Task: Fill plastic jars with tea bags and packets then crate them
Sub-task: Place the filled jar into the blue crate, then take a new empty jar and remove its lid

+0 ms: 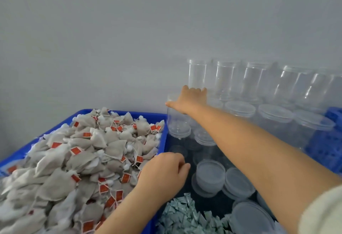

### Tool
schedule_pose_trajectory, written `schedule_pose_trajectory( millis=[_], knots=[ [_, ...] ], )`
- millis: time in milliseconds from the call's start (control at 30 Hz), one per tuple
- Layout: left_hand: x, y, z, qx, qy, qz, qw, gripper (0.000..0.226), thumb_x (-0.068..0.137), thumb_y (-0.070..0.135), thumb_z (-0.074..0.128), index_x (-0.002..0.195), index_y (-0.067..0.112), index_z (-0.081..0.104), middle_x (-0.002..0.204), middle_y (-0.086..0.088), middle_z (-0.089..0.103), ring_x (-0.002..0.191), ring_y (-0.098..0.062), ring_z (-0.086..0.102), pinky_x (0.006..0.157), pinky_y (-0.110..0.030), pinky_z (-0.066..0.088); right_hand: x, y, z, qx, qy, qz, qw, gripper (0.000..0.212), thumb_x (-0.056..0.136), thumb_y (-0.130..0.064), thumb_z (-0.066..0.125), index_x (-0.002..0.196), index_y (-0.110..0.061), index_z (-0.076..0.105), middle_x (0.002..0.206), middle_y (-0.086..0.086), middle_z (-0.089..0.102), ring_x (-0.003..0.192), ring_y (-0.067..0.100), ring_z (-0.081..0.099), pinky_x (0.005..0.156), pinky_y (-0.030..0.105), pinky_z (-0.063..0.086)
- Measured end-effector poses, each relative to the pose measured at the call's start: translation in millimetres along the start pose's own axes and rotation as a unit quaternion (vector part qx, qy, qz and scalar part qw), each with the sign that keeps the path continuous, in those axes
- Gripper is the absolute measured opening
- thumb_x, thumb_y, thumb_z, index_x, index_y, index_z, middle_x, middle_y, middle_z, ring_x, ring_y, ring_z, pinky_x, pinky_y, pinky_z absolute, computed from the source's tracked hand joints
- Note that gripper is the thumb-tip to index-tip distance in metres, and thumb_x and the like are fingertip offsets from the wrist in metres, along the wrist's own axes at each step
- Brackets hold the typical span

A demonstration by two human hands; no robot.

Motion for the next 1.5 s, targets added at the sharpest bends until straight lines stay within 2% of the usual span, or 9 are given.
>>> schedule_pose_trajectory(
  millis=[400, 567, 667, 833, 933, 1100, 1200, 1367, 1500],
  knots=[
    [-2, -3, -6, -0.029, 0.039, 0.001, 0.999, 0.025, 0.095, 0.041, 0.045, 0.087, 0.023, 0.06, 0.075, 0.01, 0.055, 0.068, -0.006, 0.053, 0.061, -0.022, 0.044, 0, -7, 2, 0.063, 0.016, 0.038, 0.997, 0.087, 0.081, -0.065, 0.065, 0.14, -0.007, 0.038, 0.134, 0.013, 0.049, 0.123, 0.032, 0.05, 0.101, 0.042, 0.036],
    [-3, -12, -33, -0.04, 0.163, -0.049, 0.985, 0.04, 0.092, 0.041, 0.052, 0.127, 0.023, 0.046, 0.121, 0.008, 0.05, 0.11, -0.011, 0.046, 0.092, -0.026, 0.04, -30, -4, -35, 0.233, 0.007, 0.013, 0.972, 0.091, 0.077, -0.061, 0.069, 0.145, -0.013, 0.034, 0.138, 0.01, 0.049, 0.128, 0.032, 0.042, 0.087, 0.037, 0.036],
    [-12, 2, -55, 0.059, 0.253, -0.044, 0.965, 0.068, 0.082, 0.045, 0.065, 0.136, 0.015, 0.039, 0.135, -0.002, 0.042, 0.123, -0.024, 0.039, 0.1, -0.038, 0.036, -73, 4, -46, 0.444, -0.079, 0.037, 0.892, 0.095, 0.075, -0.054, 0.073, 0.152, -0.022, 0.028, 0.144, 0.003, 0.043, 0.121, 0.026, 0.049, 0.085, 0.033, 0.049],
    [-33, 31, -56, 0.324, 0.228, 0.083, 0.915, 0.1, 0.045, 0.04, 0.091, 0.131, 0.008, 0.054, 0.124, -0.013, 0.06, 0.11, -0.033, 0.059, 0.092, -0.049, 0.048, -154, 33, -8, 0.633, -0.257, 0.149, 0.715, 0.058, 0.081, -0.055, 0.068, 0.126, -0.02, 0.056, 0.105, 0.009, 0.061, 0.078, 0.021, 0.065, 0.058, 0.029, 0.057],
    [-60, 39, -42, 0.406, 0.223, 0.191, 0.865, 0.096, 0.051, 0.027, 0.086, 0.134, 0.008, 0.041, 0.126, -0.015, 0.06, 0.114, -0.034, 0.059, 0.094, -0.05, 0.046, -202, 43, 28, 0.668, -0.36, 0.184, 0.624, 0.064, 0.082, -0.071, 0.056, 0.106, -0.013, 0.07, 0.095, 0.011, 0.067, 0.068, 0.021, 0.062, 0.05, 0.025, 0.052],
    [-85, 51, -14, 0.457, 0.174, 0.296, 0.821, 0.079, 0.064, 0.026, 0.078, 0.131, 0.008, 0.04, 0.117, -0.018, 0.065, 0.105, -0.036, 0.063, 0.089, -0.048, 0.051, -271, 37, 68, 0.718, -0.439, 0.226, 0.491, 0.072, 0.088, -0.071, 0.047, 0.108, -0.006, 0.069, 0.094, 0.01, 0.062, 0.07, 0.019, 0.049, 0.045, 0.02, 0.037],
    [-84, 56, -6, 0.442, 0.121, 0.289, 0.841, 0.067, 0.066, 0.023, 0.073, 0.128, 0.008, 0.052, 0.108, -0.014, 0.066, 0.093, -0.031, 0.064, 0.081, -0.042, 0.054, -289, 40, 71, 0.724, -0.378, 0.262, 0.514, 0.067, 0.089, -0.069, 0.051, 0.105, -0.006, 0.068, 0.074, 0.007, 0.063, 0.053, 0.017, 0.053, 0.044, 0.023, 0.041],
    [-71, 57, -16, 0.32, 0.017, 0.176, 0.931, 0.099, 0.071, 0.058, 0.057, 0.147, 0.014, 0.013, 0.134, -0.003, 0.045, 0.113, -0.023, 0.047, 0.099, -0.034, 0.039, -283, 62, 24, 0.655, -0.175, 0.063, 0.732, 0.03, 0.093, -0.052, 0.055, 0.114, -0.032, 0.059, 0.096, -0.01, 0.068, 0.069, 0.0, 0.067, 0.057, 0.014, 0.048],
    [-66, 62, -28, 0.049, -0.067, 0.124, 0.989, 0.098, 0.059, 0.062, 0.068, 0.138, 0.03, 0.021, 0.114, 0.016, 0.054, 0.093, -0.004, 0.055, 0.08, -0.024, 0.047, -281, 86, -22, 0.558, -0.117, -0.11, 0.814, 0.068, 0.072, -0.057, 0.061, 0.137, -0.041, 0.048, 0.126, -0.006, 0.054, 0.098, 0.003, 0.055, 0.088, 0.02, 0.046]
  ],
)
Point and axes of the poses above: each hand's wrist, its own x-axis towards the middle knuckle, its own z-axis out of the palm, y = z × x, the point moved 6 cm from there along x, towards the middle knuckle
